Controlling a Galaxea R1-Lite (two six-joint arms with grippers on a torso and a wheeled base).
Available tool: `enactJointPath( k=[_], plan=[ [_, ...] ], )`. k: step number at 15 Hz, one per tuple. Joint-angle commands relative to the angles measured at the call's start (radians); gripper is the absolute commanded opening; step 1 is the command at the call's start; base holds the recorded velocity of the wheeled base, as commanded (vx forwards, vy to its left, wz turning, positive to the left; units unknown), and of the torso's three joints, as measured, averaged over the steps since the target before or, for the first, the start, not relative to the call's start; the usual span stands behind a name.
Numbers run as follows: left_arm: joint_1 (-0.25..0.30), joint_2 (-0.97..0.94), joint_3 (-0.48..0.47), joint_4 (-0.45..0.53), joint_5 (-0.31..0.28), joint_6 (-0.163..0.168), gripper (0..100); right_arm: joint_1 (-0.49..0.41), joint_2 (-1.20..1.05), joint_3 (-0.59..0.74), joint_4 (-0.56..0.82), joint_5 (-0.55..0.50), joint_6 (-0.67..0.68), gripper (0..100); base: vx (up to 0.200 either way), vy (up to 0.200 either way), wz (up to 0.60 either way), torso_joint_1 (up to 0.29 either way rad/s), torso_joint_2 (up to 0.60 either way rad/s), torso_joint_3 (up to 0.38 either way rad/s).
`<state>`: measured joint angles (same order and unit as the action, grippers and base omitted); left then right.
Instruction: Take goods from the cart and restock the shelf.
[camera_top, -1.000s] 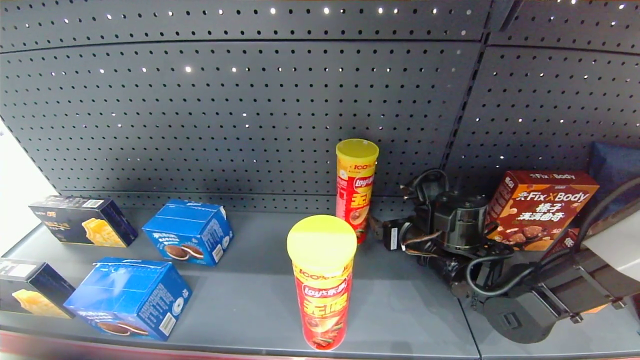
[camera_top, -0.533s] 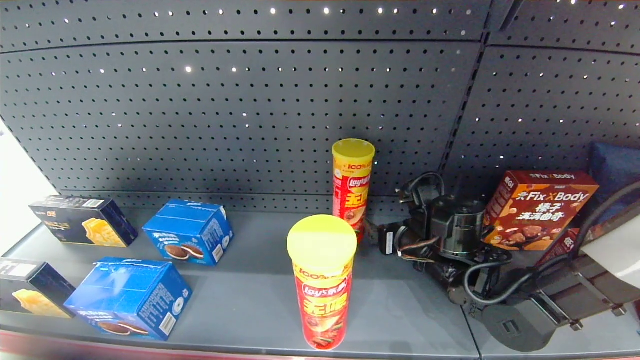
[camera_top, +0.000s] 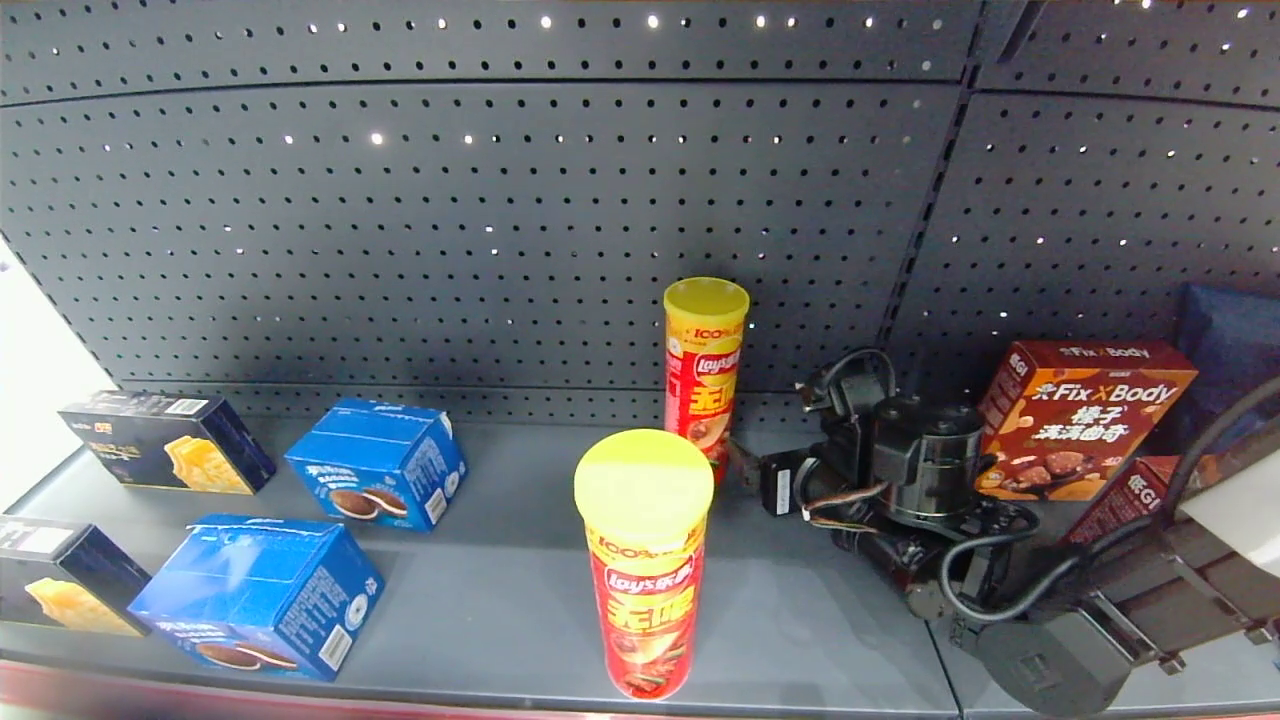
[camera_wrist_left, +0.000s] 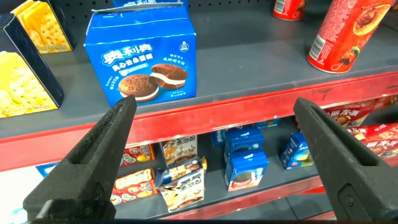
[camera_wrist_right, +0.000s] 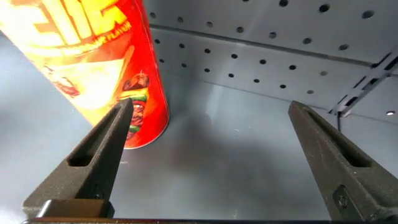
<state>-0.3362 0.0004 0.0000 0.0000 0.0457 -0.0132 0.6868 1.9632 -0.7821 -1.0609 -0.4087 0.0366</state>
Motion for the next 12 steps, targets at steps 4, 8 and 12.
enactJointPath(
  k=[4,8,12],
  plan=[
    [-0.001,0.0,0.0,0.0,0.0,-0.001,100,-0.024,0.013,-0.025,-0.002,0.016,-0.001,100,0.0,0.0,0.0,0.0,0.0,0.0],
    [-0.001,0.0,0.0,0.0,0.0,-0.001,100,-0.02,0.017,-0.037,-0.013,0.045,-0.001,100,0.0,0.0,0.0,0.0,0.0,0.0],
    [-0.001,0.0,0.0,0.0,0.0,-0.001,100,-0.007,0.016,-0.026,-0.027,0.045,-0.003,100,0.0,0.0,0.0,0.0,0.0,0.0]
  ],
)
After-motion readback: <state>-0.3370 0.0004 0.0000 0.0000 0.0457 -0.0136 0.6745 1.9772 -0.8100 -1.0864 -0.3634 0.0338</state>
